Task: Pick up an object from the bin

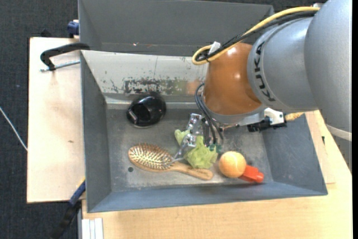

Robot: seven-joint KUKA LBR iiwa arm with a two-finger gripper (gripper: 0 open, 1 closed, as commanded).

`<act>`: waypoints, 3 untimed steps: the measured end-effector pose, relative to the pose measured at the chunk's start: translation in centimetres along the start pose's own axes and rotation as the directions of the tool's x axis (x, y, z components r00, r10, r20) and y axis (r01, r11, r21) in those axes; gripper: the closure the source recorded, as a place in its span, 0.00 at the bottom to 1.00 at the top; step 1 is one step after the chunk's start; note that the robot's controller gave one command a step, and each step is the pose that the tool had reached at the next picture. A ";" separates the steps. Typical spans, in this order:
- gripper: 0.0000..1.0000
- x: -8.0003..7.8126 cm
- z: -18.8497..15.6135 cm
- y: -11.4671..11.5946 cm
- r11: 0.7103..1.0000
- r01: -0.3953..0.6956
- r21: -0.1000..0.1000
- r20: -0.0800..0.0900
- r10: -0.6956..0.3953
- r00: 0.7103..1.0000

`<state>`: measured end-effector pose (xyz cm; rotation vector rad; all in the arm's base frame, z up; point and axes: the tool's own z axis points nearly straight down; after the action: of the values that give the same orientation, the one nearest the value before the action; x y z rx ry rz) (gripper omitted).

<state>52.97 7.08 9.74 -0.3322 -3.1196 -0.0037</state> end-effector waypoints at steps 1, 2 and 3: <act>1.00 -0.1 -2.1 0.0 1.000 0.000 0.000 0.004 0.000 1.000; 1.00 -0.2 -3.7 0.0 1.000 -0.001 -0.001 0.007 0.001 1.000; 1.00 -0.1 -5.3 0.0 1.000 0.000 0.000 0.004 0.000 1.000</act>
Offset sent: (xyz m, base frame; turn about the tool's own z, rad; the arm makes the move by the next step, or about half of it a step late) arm 0.0001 0.0001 0.0209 0.0000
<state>53.11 7.00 15.05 -0.3325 -3.1238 -0.0025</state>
